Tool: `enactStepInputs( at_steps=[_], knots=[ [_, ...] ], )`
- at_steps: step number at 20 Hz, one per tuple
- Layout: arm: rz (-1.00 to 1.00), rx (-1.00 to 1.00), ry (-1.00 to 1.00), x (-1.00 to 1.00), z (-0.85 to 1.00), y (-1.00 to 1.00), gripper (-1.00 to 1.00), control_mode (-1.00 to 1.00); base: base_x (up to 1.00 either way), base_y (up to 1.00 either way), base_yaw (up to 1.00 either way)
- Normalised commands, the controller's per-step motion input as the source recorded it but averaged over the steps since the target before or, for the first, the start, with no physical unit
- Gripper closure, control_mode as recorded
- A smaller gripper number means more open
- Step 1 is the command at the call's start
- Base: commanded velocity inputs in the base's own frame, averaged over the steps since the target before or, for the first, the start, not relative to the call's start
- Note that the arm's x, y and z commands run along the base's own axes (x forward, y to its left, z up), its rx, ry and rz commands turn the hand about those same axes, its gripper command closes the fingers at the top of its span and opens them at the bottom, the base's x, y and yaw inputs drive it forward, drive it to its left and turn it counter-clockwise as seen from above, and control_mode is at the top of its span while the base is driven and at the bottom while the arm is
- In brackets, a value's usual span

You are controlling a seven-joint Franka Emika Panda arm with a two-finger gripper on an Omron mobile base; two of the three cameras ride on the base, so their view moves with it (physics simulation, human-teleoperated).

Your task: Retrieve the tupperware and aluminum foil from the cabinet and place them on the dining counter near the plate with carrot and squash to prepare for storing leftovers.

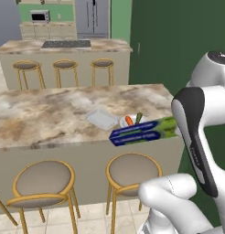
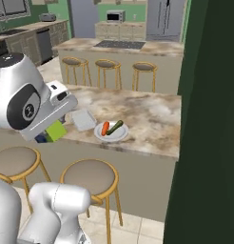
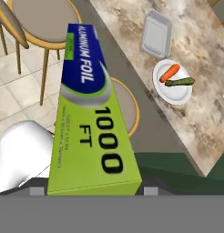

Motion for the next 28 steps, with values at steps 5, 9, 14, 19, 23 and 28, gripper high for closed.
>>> enactStepInputs(
  at_steps=[5, 9, 14, 19, 23, 28],
  knots=[
    [0.01, 0.0, 0.0, 0.17, -0.04, 0.0, 1.0, -1.0, 0.79, 0.0, 0.19],
    [-0.09, 0.0, 0.0, 0.55, -0.02, -0.11, 1.0, -1.0, 0.0, 0.0, 0.0],
    [-0.33, -0.05, 0.0, 0.48, -0.02, -0.35, 1.0, -1.0, 0.0, 0.0, 0.0],
    [-0.39, -0.03, -0.13, 0.24, -0.14, -0.35, 1.0, -1.0, 0.0, 0.0, 0.0],
    [-0.28, 0.02, -0.3, 0.07, -0.43, -0.43, 1.0, -1.0, 0.0, 0.0, 0.0],
    [-0.19, 0.09, -0.32, 0.11, -0.33, -0.26, 1.0, -1.0, 0.0, 0.0, 0.0]
  ],
)
